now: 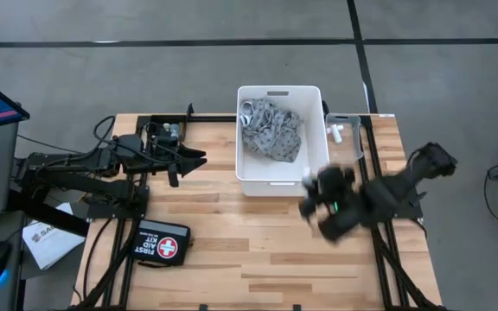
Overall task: Pick & place medical supplies in basket/bin
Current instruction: Put the white gauze in the transparent bin
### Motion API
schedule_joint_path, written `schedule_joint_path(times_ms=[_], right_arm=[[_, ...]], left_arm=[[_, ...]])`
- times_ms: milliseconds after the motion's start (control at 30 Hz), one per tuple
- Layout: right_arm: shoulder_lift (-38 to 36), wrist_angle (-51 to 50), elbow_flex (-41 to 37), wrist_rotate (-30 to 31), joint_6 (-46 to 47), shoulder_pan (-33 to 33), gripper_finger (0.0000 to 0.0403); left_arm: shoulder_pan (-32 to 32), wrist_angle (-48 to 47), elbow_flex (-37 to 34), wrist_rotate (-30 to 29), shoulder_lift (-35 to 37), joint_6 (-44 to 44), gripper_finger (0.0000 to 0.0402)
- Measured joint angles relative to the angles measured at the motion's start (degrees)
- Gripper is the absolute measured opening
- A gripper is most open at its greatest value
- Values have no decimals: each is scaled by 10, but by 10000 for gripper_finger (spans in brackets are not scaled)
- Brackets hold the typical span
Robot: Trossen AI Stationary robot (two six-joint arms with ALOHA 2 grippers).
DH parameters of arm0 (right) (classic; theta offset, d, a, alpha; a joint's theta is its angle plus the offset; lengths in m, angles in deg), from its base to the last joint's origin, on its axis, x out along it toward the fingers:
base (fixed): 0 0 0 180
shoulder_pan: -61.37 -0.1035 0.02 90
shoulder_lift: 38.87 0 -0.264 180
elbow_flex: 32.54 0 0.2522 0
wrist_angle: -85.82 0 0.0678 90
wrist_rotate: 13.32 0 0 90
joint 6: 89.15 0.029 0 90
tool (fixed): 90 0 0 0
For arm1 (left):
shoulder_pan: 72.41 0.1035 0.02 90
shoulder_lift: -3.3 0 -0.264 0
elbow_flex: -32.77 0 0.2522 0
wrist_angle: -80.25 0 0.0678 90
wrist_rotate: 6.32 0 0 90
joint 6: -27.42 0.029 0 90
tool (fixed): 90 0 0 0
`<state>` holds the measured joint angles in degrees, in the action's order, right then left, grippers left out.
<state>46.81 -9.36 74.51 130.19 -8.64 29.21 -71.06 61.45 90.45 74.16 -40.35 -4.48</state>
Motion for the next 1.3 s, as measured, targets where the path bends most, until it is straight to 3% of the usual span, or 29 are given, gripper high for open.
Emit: schedule_joint_path(times_ms=[133,300,467,667,800,933,1133,1300], right_arm=[[-43,3,0,29,-117,123,92],[-97,-19,-9,4,-183,298,92],[-142,20,-53,-38,-269,466,92],[-177,175,-185,-146,-329,636,92],[-186,256,-295,-226,-344,689,92],[-198,279,-381,-257,-331,708,92],[-238,337,-452,-252,-289,713,92],[-254,329,-460,-226,-320,753,92]], left_arm=[[0,0,0,0,0,1,158],[0,0,0,-4,0,4,158],[0,0,0,-7,0,16,158],[0,0,0,-36,0,29,158],[0,0,0,-54,0,30,158],[0,1,0,-58,0,27,158],[0,2,0,-69,0,15,158],[0,5,0,-70,0,13,158]])
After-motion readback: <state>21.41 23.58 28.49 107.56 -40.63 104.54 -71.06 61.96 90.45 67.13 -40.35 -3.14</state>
